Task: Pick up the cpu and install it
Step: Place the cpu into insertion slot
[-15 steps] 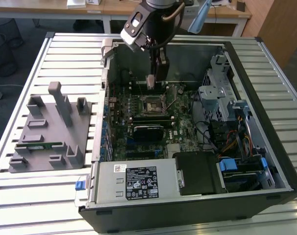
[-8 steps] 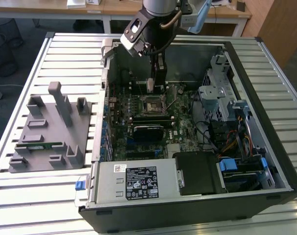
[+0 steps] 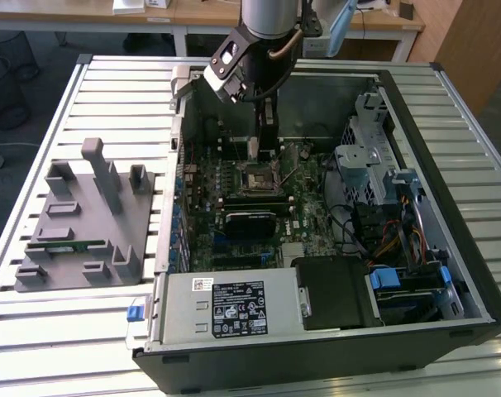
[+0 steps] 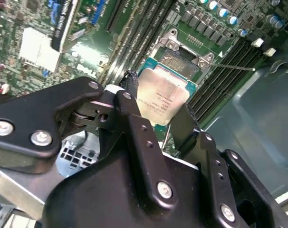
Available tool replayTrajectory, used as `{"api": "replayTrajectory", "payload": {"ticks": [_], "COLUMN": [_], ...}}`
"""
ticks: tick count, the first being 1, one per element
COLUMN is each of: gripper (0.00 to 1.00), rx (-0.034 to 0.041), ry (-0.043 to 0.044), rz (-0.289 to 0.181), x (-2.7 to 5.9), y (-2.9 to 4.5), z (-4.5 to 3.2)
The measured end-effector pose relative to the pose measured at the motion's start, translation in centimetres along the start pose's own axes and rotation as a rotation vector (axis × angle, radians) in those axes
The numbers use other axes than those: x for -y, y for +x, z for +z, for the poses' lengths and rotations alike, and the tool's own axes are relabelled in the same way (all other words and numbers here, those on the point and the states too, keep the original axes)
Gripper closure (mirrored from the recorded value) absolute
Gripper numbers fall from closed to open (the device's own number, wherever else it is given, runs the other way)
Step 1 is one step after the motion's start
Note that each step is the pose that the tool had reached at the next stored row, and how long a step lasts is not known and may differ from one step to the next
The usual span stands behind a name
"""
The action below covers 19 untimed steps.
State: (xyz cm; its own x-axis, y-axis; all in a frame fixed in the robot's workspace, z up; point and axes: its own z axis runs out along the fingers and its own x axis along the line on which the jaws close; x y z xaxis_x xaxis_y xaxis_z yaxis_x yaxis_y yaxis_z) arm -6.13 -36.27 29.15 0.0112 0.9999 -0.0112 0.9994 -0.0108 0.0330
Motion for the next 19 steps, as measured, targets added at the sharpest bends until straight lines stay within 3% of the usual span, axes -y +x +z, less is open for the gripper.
{"api": "replayTrajectory", "payload": {"ticks": [8, 19], "gripper": [0.47, 0.47], "rx": [-0.0003, -0.0041], "ry": [-0.0001, 0.0000], "rz": [0.000, 0.003], "x": [-0.19, -0.20], "y": [1.51, 1.66], "z": [1.45, 3.70]}}
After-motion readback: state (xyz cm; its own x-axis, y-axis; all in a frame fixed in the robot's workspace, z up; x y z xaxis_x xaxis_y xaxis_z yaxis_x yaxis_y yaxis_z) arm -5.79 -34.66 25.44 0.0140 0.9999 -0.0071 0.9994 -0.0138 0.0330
